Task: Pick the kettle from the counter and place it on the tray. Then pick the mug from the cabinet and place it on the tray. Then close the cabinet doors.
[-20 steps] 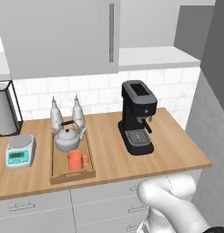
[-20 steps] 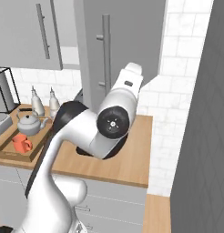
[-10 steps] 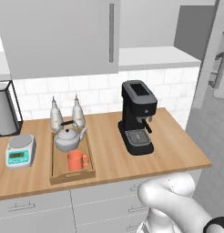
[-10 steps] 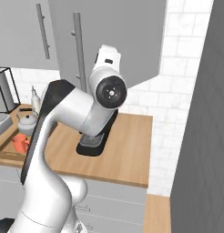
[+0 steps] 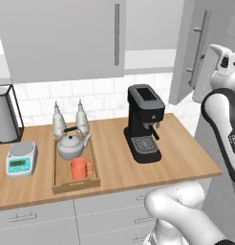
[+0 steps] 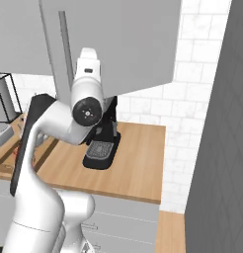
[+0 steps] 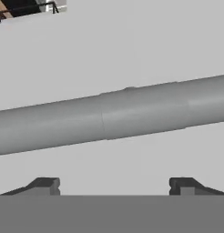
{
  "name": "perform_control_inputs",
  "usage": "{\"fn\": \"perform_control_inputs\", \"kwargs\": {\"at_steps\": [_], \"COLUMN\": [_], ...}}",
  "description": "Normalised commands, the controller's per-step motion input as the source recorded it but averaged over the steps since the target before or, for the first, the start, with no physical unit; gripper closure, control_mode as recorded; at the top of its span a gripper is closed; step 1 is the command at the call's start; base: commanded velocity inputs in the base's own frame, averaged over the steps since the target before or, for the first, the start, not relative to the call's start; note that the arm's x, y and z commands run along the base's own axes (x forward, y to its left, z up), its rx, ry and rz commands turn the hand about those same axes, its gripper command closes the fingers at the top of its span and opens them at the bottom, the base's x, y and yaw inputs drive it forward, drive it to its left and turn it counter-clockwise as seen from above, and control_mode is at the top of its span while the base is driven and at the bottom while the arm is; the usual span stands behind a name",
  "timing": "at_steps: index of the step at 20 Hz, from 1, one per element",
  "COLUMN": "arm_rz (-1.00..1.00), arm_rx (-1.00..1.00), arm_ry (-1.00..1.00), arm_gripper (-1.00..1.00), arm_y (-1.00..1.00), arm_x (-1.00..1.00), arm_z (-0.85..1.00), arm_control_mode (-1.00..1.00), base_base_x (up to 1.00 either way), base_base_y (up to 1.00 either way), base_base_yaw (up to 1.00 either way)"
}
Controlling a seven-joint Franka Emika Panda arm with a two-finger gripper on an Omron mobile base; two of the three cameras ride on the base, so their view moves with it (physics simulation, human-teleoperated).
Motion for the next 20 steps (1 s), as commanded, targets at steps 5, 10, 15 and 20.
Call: {"fn": "perform_control_inputs", "kwargs": {"at_steps": [5,10,15,20], "arm_rz": [0.0,-0.01,-0.12,-0.17], "arm_rx": [0.0,0.0,-0.02,0.0], "arm_ry": [0.13,0.04,-0.17,-0.02], "arm_gripper": [-1.0,-1.0,-1.0,-1.0], "arm_y": [0.28,0.31,0.37,0.13], "arm_x": [0.91,0.94,0.69,0.84], "arm_z": [0.0,0.0,-0.1,-0.01], "arm_control_mode": [-1.0,-1.0,-1.0,-1.0], "base_base_x": [0.0,0.0,0.0,0.0], "base_base_y": [0.0,0.0,0.0,0.0], "base_base_yaw": [0.0,0.0,0.0,0.0]}}
